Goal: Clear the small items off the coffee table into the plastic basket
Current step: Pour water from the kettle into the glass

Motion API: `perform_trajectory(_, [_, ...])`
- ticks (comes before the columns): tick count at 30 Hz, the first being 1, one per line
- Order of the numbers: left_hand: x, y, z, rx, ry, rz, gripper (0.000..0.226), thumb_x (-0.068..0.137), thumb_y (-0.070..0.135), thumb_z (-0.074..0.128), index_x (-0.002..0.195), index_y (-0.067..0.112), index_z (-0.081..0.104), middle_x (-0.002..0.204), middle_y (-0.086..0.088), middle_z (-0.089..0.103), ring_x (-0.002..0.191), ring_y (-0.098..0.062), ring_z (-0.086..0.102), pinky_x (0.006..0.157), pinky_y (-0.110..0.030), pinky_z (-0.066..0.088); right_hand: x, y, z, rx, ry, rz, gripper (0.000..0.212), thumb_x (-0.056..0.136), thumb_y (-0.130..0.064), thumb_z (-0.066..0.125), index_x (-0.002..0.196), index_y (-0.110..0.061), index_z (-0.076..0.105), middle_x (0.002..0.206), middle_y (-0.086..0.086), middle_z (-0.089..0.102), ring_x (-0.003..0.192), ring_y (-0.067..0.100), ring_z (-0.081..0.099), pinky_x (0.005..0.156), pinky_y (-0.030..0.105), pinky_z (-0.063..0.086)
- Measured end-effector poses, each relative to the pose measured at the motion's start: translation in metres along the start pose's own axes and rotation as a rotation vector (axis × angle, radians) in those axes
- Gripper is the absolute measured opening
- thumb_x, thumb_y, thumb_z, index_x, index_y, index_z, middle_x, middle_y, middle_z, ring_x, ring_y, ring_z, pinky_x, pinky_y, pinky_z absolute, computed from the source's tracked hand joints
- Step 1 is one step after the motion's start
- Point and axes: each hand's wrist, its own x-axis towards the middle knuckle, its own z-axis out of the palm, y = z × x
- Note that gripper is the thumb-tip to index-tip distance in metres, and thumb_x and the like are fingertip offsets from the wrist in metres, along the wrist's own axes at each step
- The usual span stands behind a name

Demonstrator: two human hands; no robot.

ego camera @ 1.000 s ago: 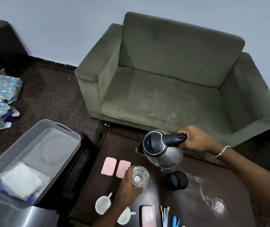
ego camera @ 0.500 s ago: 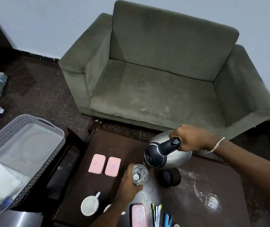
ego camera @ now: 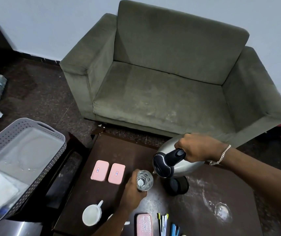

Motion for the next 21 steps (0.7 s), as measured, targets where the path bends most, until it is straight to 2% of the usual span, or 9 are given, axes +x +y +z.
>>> perform_trajectory(4, [-0.001,0.0,0.002,0.003,0.014,0.002,0.085,0.063,0.008,0.08,0.135,0.034,0.044,0.118,0.008,0.066,0.105,-0.01,0.065,0.093,-0.032,0.055,0.0,-0.006,-0.004,-0.024,0.007,-0.014,0.01,0.068,-0.019,0.055,0.069,-0.018,0.045,0.07,0.001,0.06,0.062,0.031,0.057,0.043,0.026,0.019])
perform_trajectory(8, [-0.001,-0.001,0.004,0.011,0.024,0.015,0.083,0.063,0.007,0.08,0.134,0.031,0.045,0.117,0.008,0.067,0.105,-0.01,0.066,0.092,-0.031,0.055,-0.002,-0.01,-0.007,-0.045,0.013,-0.028,0.011,0.068,-0.019,0.056,0.069,-0.021,0.045,0.073,0.004,0.063,0.066,0.034,0.06,0.051,0.029,0.028])
perform_trajectory(15, [-0.001,-0.004,0.005,0.029,0.024,0.007,0.083,0.062,0.011,0.082,0.13,0.038,0.043,0.112,0.012,0.067,0.1,-0.007,0.065,0.083,-0.012,0.05,-0.01,-0.013,-0.012,-0.074,0.019,-0.02,0.012,0.068,-0.019,0.057,0.068,-0.022,0.046,0.072,0.005,0.063,0.067,0.033,0.061,0.053,0.03,0.032])
perform_trajectory(19, [0.0,-0.004,0.006,0.023,0.031,0.006,0.084,0.061,0.012,0.083,0.13,0.039,0.044,0.111,0.011,0.068,0.1,-0.009,0.067,0.087,-0.023,0.055,-0.014,-0.014,-0.016,-0.096,0.022,-0.013,0.008,0.068,-0.019,0.056,0.07,-0.021,0.049,0.072,0.005,0.064,0.067,0.033,0.061,0.053,0.03,0.033])
perform_trajectory(21, [0.0,-0.005,0.007,0.02,0.03,-0.001,0.085,0.06,0.012,0.084,0.131,0.04,0.044,0.111,0.012,0.069,0.1,-0.008,0.067,0.087,-0.023,0.055,-0.016,-0.015,-0.017,-0.105,0.031,-0.017,0.009,0.067,-0.018,0.057,0.068,-0.021,0.048,0.07,0.005,0.064,0.065,0.034,0.061,0.052,0.03,0.031])
